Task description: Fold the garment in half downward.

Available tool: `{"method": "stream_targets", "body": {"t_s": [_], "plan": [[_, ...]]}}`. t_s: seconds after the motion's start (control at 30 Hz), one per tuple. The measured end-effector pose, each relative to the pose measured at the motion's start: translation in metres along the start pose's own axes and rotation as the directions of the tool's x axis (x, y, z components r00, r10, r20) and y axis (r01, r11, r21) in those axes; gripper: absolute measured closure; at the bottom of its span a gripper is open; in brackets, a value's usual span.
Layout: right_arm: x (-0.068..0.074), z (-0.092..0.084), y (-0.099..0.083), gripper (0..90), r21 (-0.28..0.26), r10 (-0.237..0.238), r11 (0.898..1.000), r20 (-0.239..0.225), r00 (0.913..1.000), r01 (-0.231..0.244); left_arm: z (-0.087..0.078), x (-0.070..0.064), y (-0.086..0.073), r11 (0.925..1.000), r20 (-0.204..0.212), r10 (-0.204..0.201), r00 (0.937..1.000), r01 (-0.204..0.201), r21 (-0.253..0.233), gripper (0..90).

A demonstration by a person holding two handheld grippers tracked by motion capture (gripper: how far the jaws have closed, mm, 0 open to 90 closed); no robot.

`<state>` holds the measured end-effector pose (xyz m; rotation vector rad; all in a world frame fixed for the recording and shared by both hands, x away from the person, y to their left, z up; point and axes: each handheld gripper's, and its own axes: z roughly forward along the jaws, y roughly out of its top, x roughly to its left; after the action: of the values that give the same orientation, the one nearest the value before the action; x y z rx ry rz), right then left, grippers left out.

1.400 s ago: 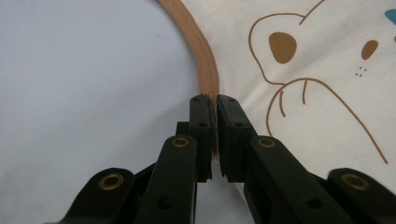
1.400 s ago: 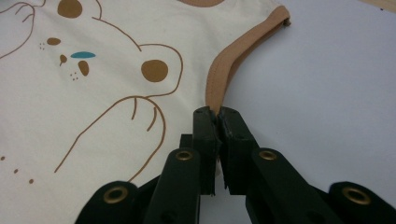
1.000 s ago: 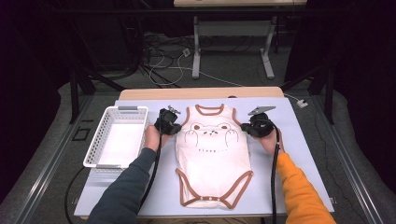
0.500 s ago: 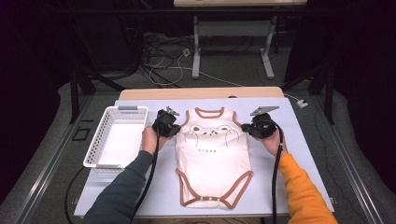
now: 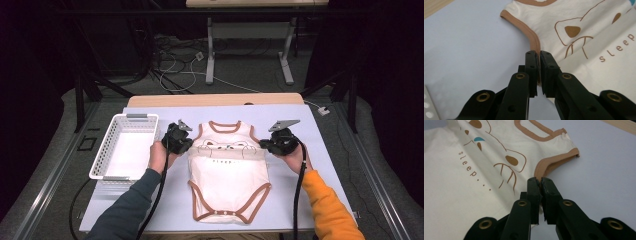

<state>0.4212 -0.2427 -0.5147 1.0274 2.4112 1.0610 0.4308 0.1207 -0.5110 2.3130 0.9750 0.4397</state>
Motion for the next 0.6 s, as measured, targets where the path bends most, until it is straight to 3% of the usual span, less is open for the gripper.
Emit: {"method": "stream_targets", "body": {"t_s": [0.3,0.47,0.6], "plan": [[0.01,-0.003,-0.012,85.2,0.027,-0.019,0.999,-0.011,0.9998,0.019,-0.01,-0.014,-0.012,0.9986,-0.013,0.054,0.9985,-0.054,0.001,84.7],[0.015,-0.006,-0.017,85.0,0.053,-0.047,0.997,-0.018,0.9987,0.048,-0.013,-0.021,-0.019,0.9979,0.002,0.065,0.9979,-0.065,0.005,84.6],[0.018,-0.007,-0.021,84.4,0.065,-0.043,0.997,-0.023,0.9988,0.044,-0.011,-0.026,-0.024,0.9973,0.002,0.072,0.9974,-0.072,0.007,84.6]]}}
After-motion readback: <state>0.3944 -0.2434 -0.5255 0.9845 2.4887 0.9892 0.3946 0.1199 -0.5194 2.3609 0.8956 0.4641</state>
